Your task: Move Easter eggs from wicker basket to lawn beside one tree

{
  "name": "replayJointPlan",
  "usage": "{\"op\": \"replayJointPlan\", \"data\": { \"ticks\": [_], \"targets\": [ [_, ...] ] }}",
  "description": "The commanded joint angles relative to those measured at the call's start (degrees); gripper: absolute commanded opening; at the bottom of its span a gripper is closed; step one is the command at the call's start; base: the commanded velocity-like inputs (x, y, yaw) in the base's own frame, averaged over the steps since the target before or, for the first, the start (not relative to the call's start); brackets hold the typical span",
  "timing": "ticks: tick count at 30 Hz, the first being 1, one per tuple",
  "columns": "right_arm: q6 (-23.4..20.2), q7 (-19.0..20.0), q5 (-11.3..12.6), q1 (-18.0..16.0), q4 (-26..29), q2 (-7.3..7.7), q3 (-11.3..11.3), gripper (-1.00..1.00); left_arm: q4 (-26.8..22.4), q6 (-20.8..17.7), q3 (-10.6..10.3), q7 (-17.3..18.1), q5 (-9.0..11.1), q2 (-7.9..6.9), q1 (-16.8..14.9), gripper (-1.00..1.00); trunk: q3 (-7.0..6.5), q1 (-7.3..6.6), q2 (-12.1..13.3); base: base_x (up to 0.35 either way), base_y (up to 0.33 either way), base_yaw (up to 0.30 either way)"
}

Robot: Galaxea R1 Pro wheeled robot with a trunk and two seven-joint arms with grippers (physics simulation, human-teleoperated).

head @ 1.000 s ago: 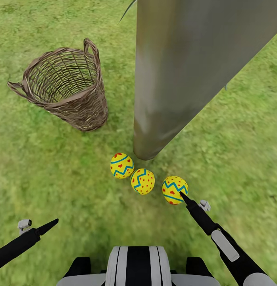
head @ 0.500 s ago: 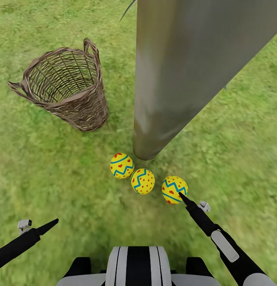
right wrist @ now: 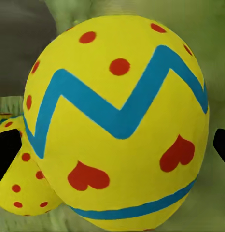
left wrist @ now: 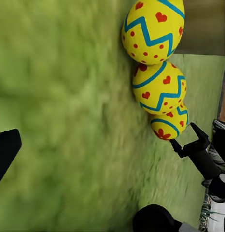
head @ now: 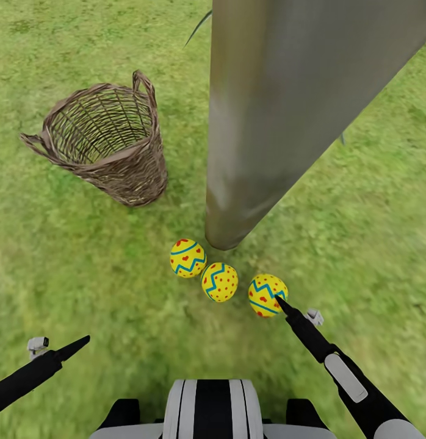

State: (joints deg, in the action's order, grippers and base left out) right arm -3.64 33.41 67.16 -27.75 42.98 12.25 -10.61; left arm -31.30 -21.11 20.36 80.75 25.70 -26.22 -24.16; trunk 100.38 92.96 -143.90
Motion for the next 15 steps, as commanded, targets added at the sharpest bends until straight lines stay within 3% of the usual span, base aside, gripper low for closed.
{"op": "replayJointPlan", "data": {
  "ticks": [1, 4, 10, 15],
  "targets": [
    [-0.3, 0.1, 0.6, 0.0, 0.0, 0.05, -0.1, 1.00, 0.0, -0.6, 0.0, 0.2, 0.0, 0.02, 0.0, 1.00, -0.20, -0.03, 0.0, 0.000, 0.000, 0.000],
    [-0.3, 0.2, 0.6, 0.0, 0.0, 0.05, -0.2, 1.00, 0.0, -0.6, 0.1, 0.2, 0.0, 0.03, 0.0, 1.00, -0.87, -0.11, 0.0, 0.000, 0.000, 0.000],
    [-0.3, 0.2, 0.6, 0.0, 0.0, 0.05, -0.2, 1.00, 0.0, -0.6, 0.1, 0.2, 0.0, -0.02, 0.0, 1.00, -0.87, -0.11, 0.0, -0.012, 0.000, 0.000],
    [-0.3, 0.1, 0.6, 0.0, 0.0, 0.05, -0.2, 1.00, 0.0, -0.6, 0.1, 0.2, 0.0, -0.01, 0.0, 1.00, -0.87, -0.11, 0.0, -0.244, 0.000, 0.000]
  ]
}}
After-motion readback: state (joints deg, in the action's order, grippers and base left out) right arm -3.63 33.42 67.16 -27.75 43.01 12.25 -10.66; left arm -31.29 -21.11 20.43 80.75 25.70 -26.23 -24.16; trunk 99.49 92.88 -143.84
